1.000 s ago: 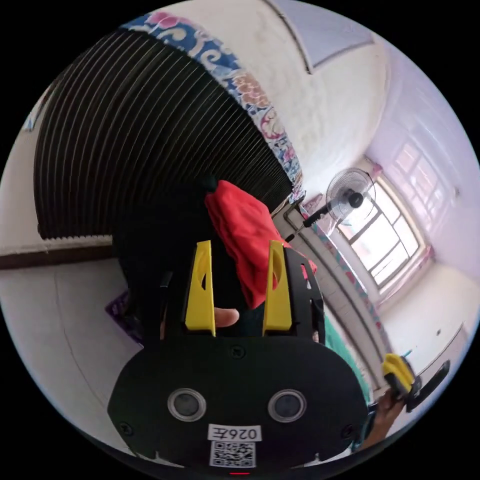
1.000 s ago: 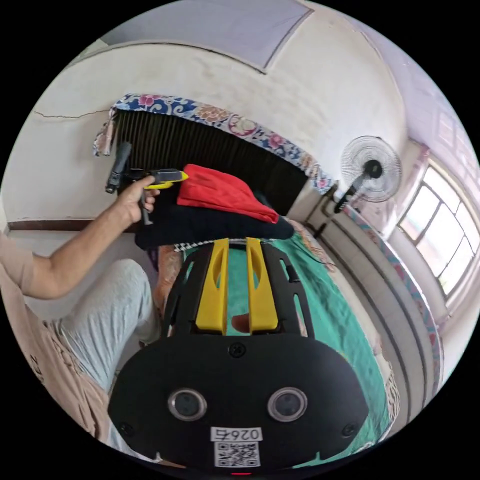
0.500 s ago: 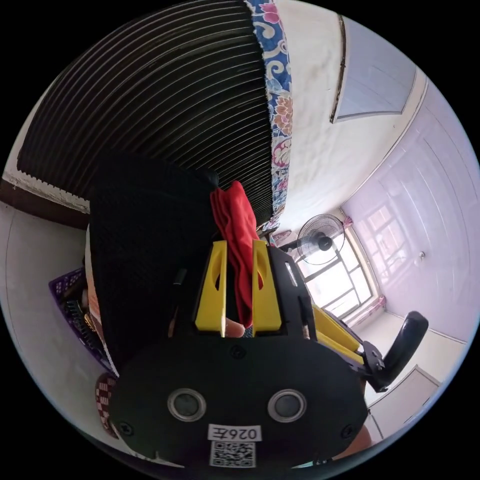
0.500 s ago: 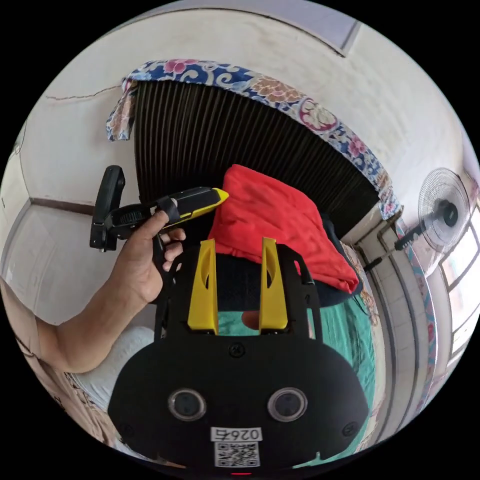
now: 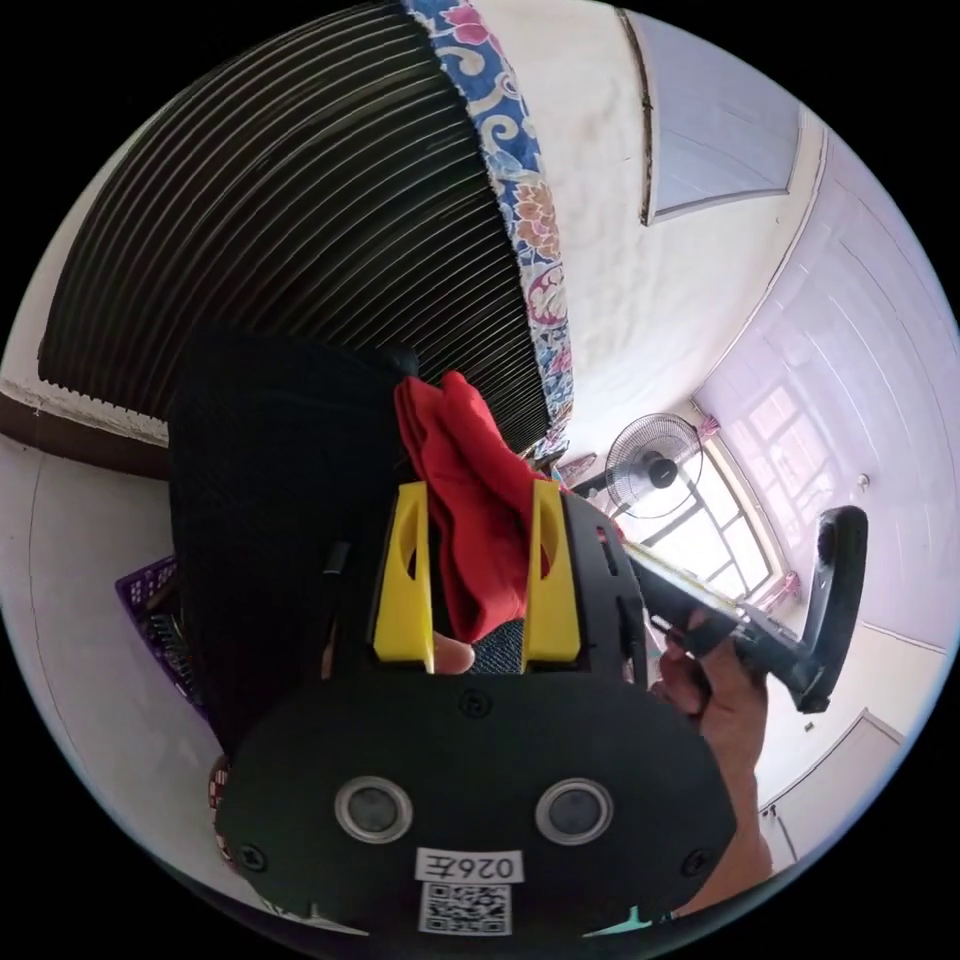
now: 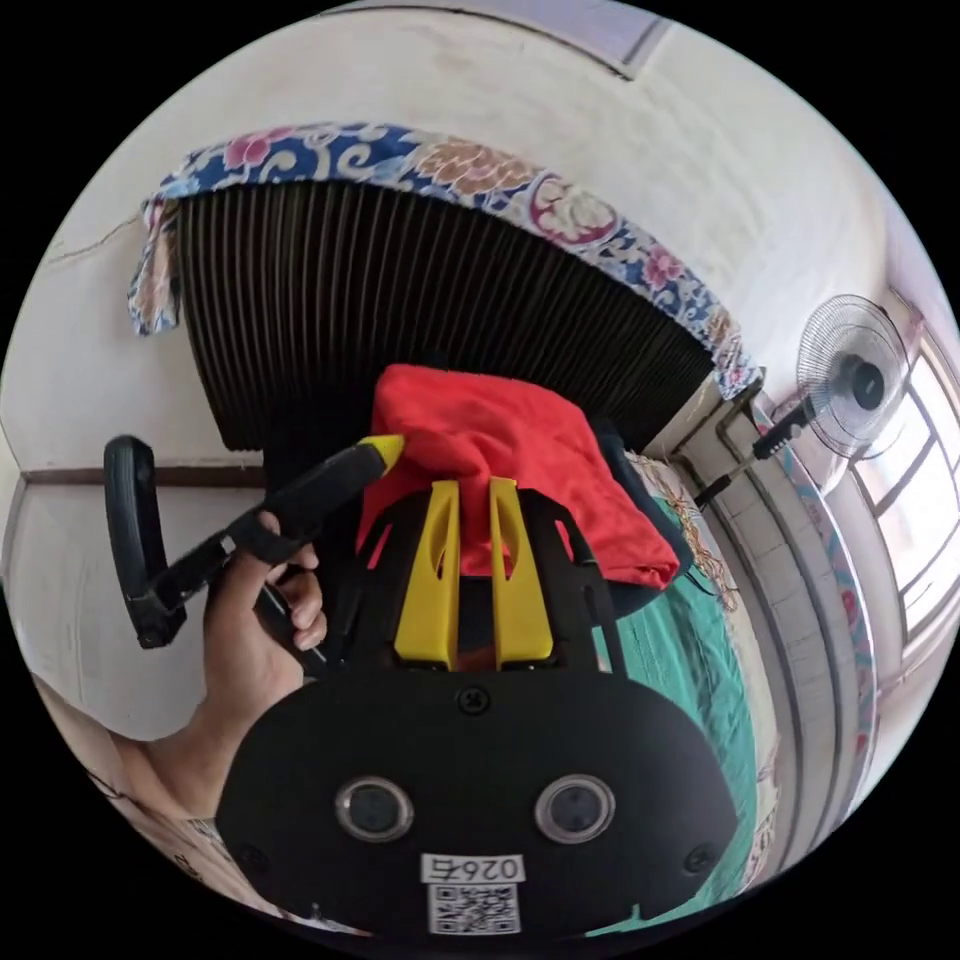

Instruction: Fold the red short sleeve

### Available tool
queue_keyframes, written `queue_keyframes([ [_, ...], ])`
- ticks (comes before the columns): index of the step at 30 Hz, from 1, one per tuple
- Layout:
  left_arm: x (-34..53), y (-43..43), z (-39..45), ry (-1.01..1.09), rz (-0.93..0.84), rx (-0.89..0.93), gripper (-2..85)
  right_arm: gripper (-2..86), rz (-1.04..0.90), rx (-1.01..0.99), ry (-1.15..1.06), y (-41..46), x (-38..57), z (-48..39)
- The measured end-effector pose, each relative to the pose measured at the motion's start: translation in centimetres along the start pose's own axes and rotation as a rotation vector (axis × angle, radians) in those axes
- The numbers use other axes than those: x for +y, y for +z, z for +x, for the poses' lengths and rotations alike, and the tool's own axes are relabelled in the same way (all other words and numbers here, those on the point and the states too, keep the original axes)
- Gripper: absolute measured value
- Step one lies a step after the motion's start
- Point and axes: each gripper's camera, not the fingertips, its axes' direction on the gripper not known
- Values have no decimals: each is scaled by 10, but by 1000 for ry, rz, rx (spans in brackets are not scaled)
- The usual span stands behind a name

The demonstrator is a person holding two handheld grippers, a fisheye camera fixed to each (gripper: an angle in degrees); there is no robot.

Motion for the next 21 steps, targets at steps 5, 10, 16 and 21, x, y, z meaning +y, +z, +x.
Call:
queue_keyframes([
  [5,17,22,-9,49,-97,-61,43,2,101,-21,155,-72,-54,89],
  [10,37,25,-15,82,-55,77,5,1,239,-105,300,-182,-87,198],
  [16,79,42,43,276,-24,197,-5,0,293,27,355,-329,-115,318],
  [21,128,83,105,409,-129,438,-7,-1,325,150,431,-463,-135,426],
])
